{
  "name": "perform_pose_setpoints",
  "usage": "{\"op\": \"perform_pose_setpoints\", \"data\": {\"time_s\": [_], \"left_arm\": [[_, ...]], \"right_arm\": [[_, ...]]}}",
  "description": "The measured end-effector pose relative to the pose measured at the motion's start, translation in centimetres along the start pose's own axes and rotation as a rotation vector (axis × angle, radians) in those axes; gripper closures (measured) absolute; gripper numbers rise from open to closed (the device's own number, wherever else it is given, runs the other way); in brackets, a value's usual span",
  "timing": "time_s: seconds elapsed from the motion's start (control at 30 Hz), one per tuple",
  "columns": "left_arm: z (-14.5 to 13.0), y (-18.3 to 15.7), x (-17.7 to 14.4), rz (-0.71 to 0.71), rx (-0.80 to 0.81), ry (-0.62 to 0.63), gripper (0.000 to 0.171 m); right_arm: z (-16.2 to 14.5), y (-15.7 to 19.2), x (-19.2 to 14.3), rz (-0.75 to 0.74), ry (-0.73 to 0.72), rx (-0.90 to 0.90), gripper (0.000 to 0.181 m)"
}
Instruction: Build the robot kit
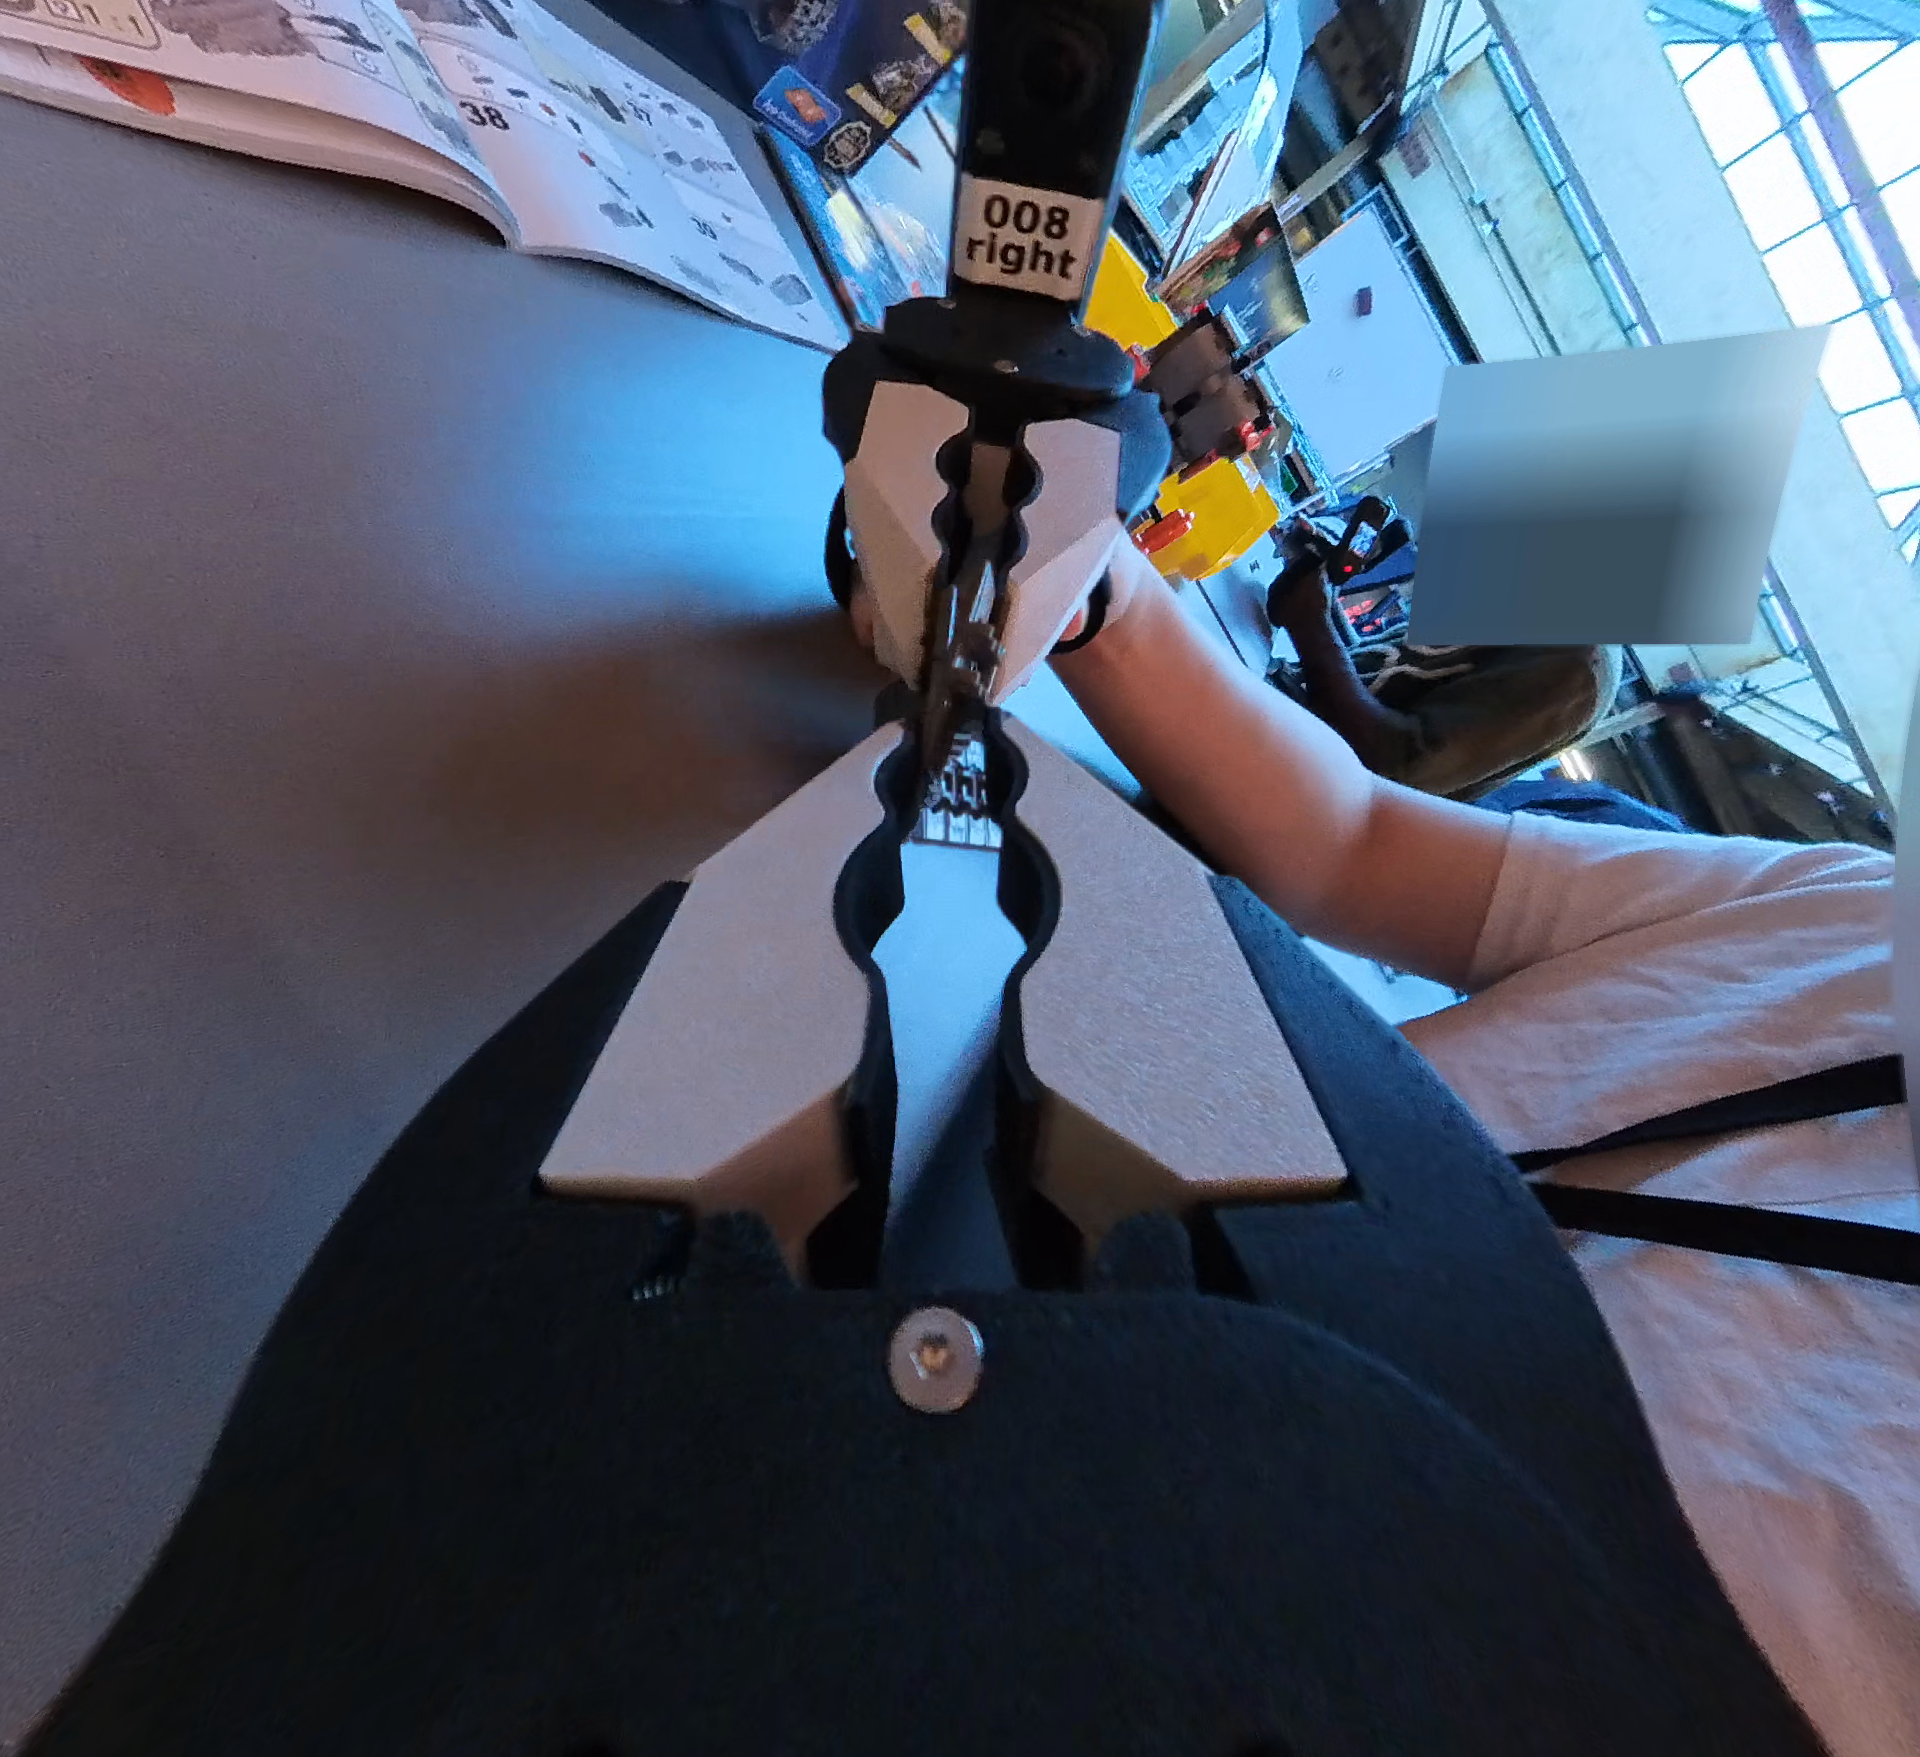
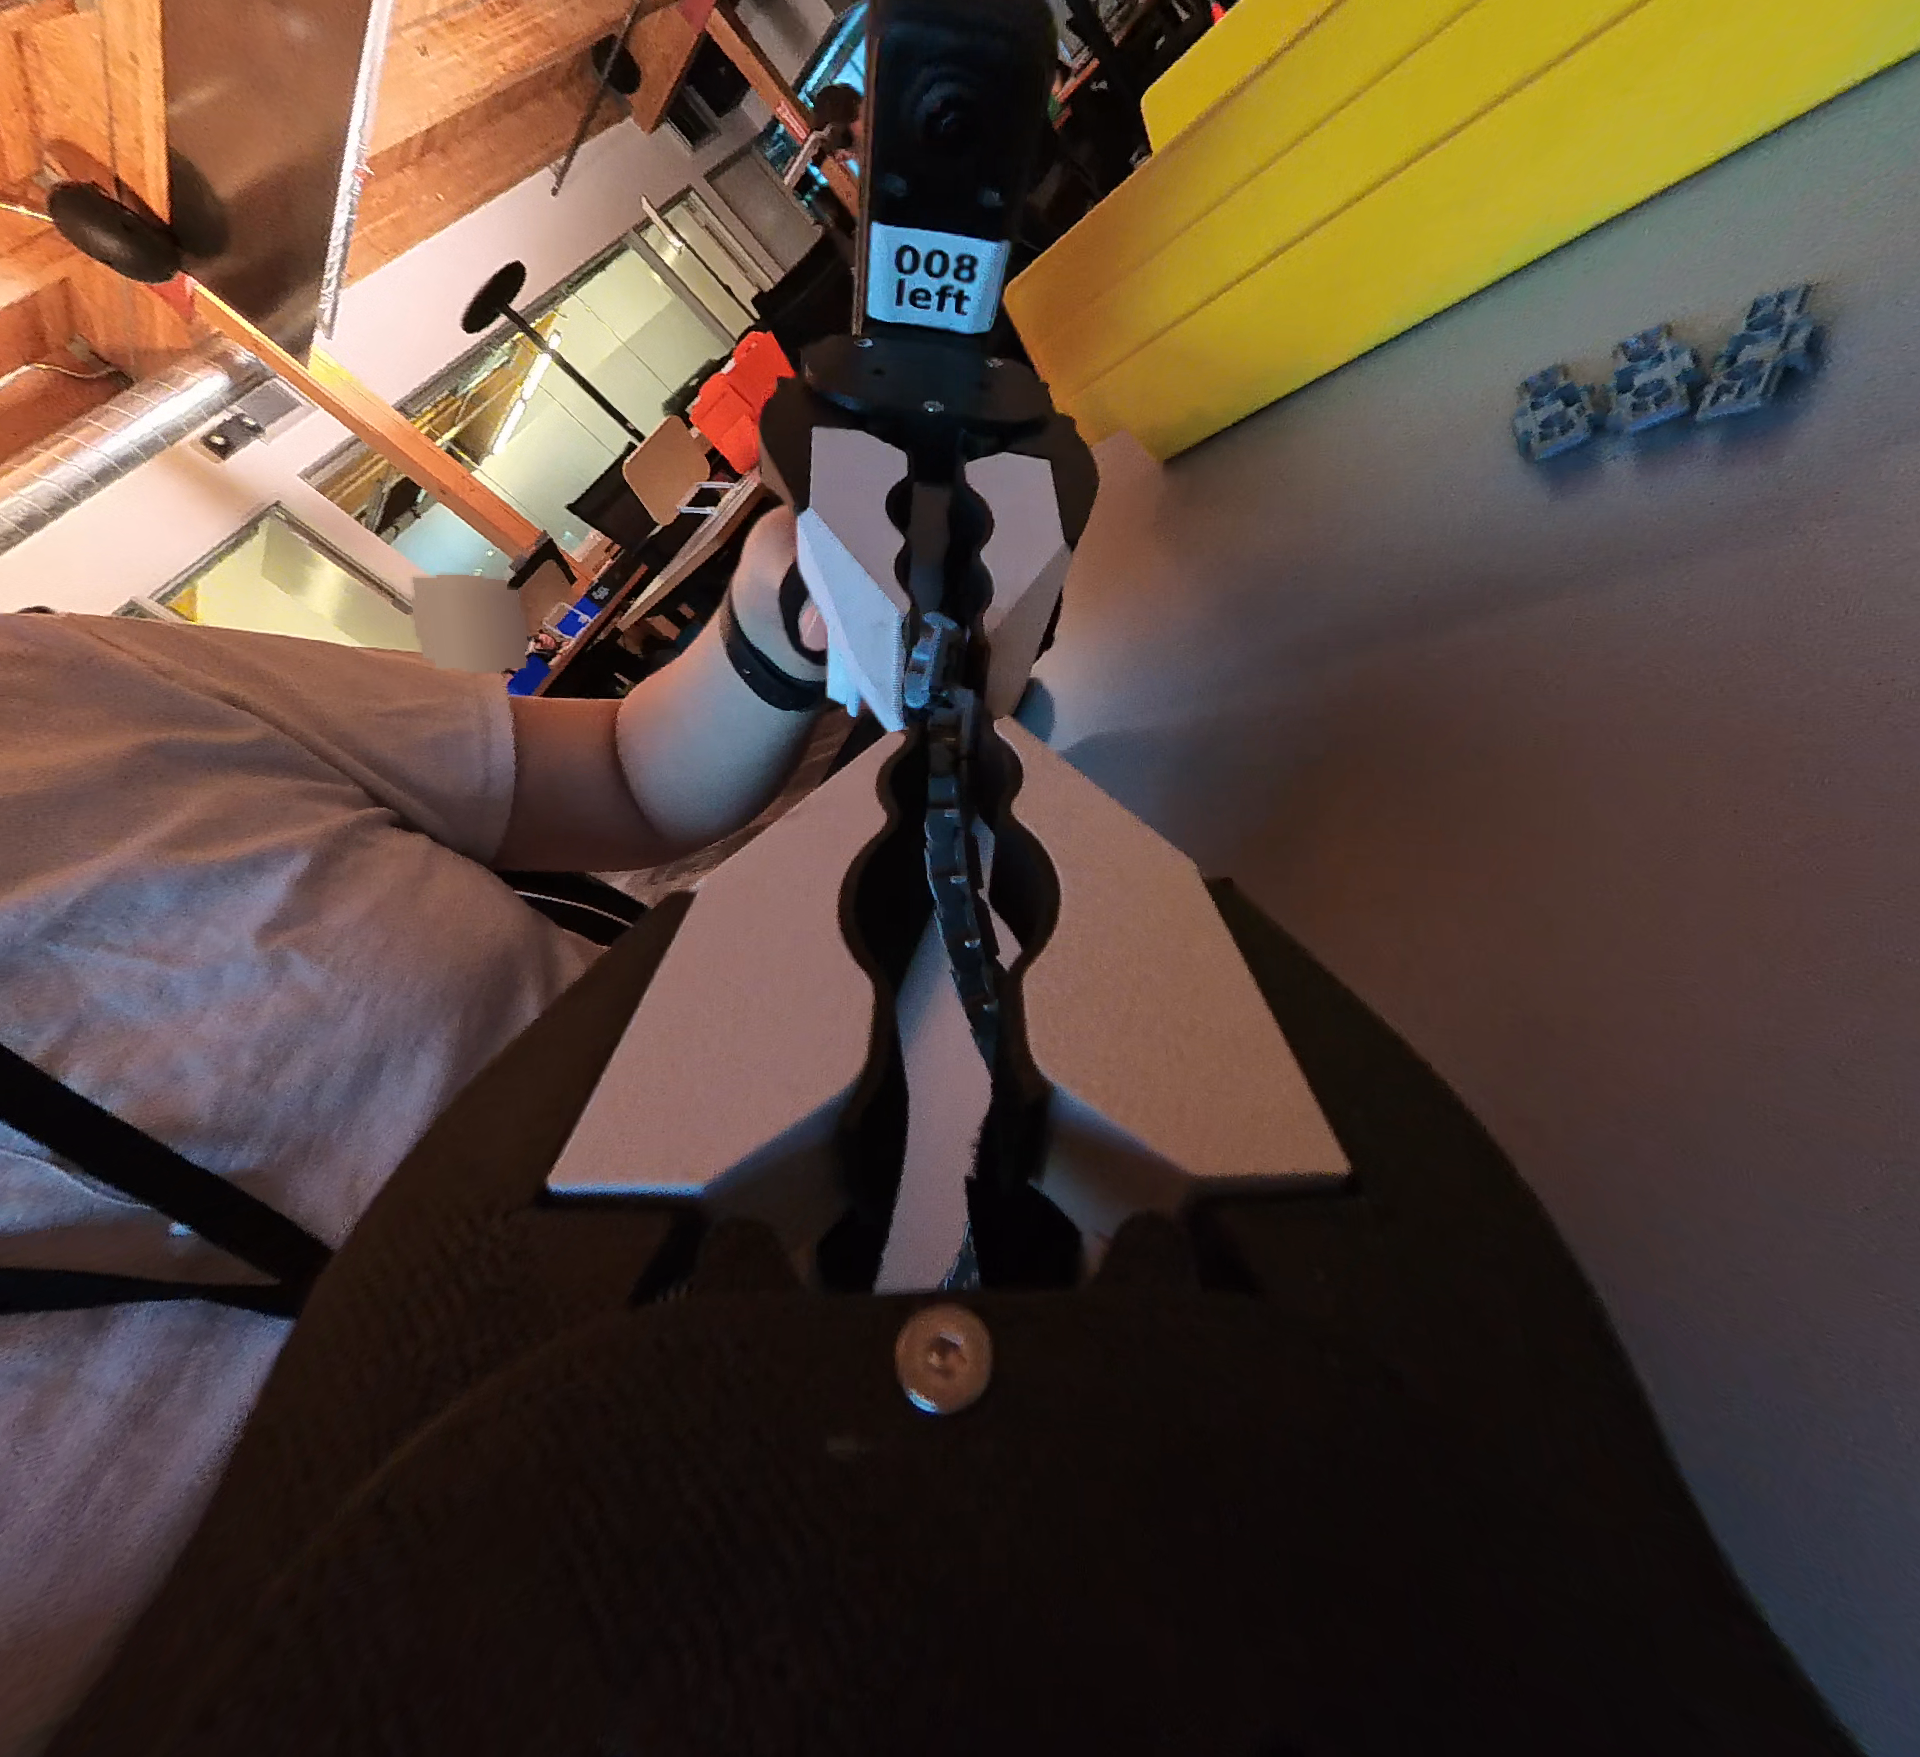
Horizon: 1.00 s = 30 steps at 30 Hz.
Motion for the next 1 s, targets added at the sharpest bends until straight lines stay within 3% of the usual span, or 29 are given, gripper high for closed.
{"op": "perform_pose_setpoints", "data": {"time_s": [0.37,0.57,0.63,0.77,1.0], "left_arm": [[0.2,-0.2,0.0,0.143,0.159,-0.023,0.162],[0.2,-0.1,-0.1,0.119,0.15,-0.021,0.163],[0.3,-0.1,-0.1,0.131,0.163,-0.028,0.164],[0.4,-0.5,0.0,0.162,0.205,-0.01,0.164],[0.5,-1.0,0.2,0.2,0.274,0.025,0.164]], "right_arm": [[-0.1,-0.2,0.4,-0.094,-0.02,-0.062,0.175],[-0.1,-0.4,0.4,-0.066,-0.051,-0.013,0.173],[-0.1,-0.4,0.4,-0.044,-0.071,0.031,0.162],[-0.2,-0.9,0.5,-0.084,-0.096,0.088,0.173],[-0.3,-1.3,0.3,-0.023,-0.125,0.208,0.167]]}}
Point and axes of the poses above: each gripper's, where its closed fingertips meet, x out along the fingers, z out of its top, y = z × x across the jaws, the point moved 10 cm from there along -x, back along the fingers, and after that the axes turned 13 degrees about -y, right-handed, at the moved point
